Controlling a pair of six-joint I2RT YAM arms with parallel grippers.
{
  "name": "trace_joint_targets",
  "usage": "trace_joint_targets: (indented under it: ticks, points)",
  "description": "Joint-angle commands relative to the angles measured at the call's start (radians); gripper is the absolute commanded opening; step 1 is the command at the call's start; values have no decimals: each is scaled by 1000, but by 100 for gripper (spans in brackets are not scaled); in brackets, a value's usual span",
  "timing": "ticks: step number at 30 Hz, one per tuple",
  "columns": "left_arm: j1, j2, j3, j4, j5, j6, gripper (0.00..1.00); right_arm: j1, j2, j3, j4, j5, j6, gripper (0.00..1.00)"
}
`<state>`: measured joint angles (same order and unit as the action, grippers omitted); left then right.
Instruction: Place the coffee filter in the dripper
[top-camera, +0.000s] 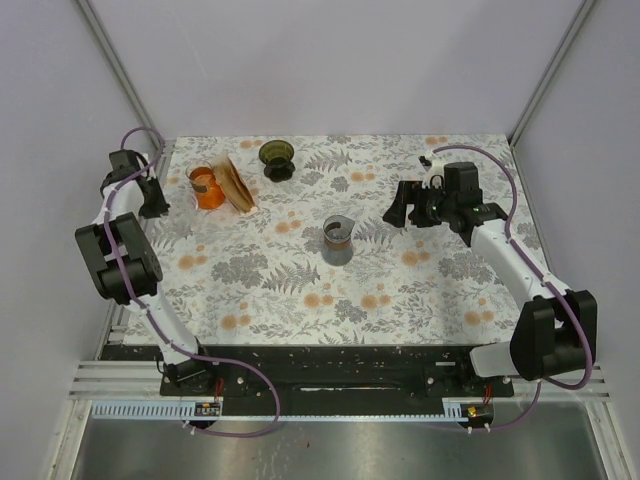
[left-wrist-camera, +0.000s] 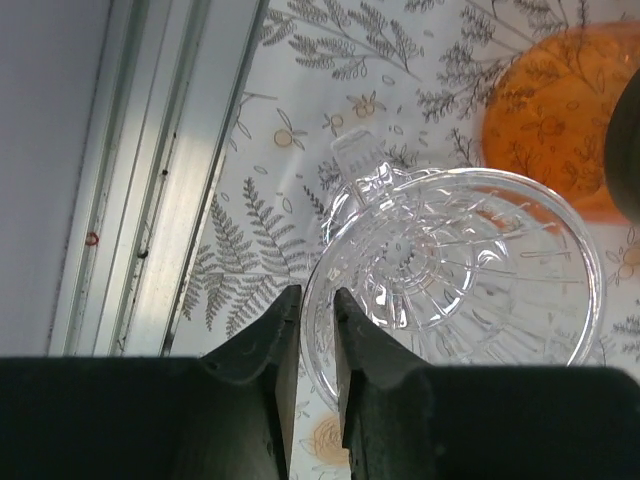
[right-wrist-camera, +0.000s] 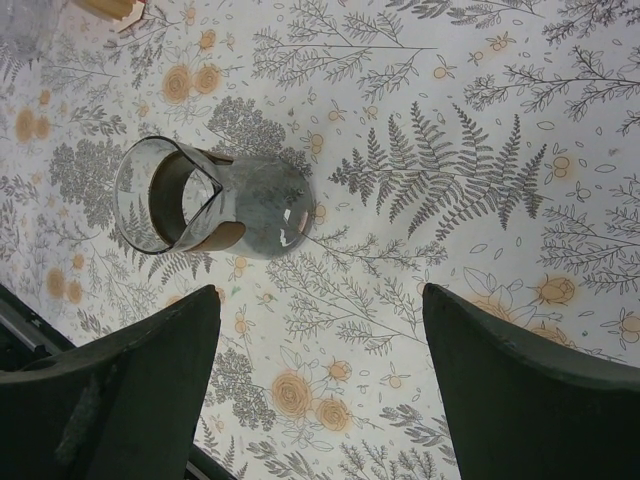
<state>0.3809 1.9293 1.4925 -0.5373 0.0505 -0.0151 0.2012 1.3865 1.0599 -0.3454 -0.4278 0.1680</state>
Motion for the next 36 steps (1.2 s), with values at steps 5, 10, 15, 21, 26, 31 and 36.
trace_joint_targets:
  ticks: [5, 10, 15, 21, 26, 31, 36]
  points:
    - [47, -130, -83, -127, 140, 133, 0, 35, -79, 18, -10, 24, 18, 89]
    - [47, -252, -121, -223, 265, 222, 0, 76, -106, 46, -32, 52, 31, 88]
    - [26, -348, -129, -335, 382, 311, 0, 121, -122, 84, -53, 80, 56, 87]
    - [-40, -406, -120, -406, 430, 363, 0, 173, -116, 130, -69, 110, 70, 87]
    - [-147, -426, -75, -489, 499, 383, 0, 228, -98, 186, -98, 118, 87, 86]
    - [-345, -435, 30, -555, 532, 377, 0, 262, -81, 248, -112, 115, 77, 86]
    - [-531, -368, 211, -595, 580, 319, 0, 262, -57, 262, -133, 127, 68, 88]
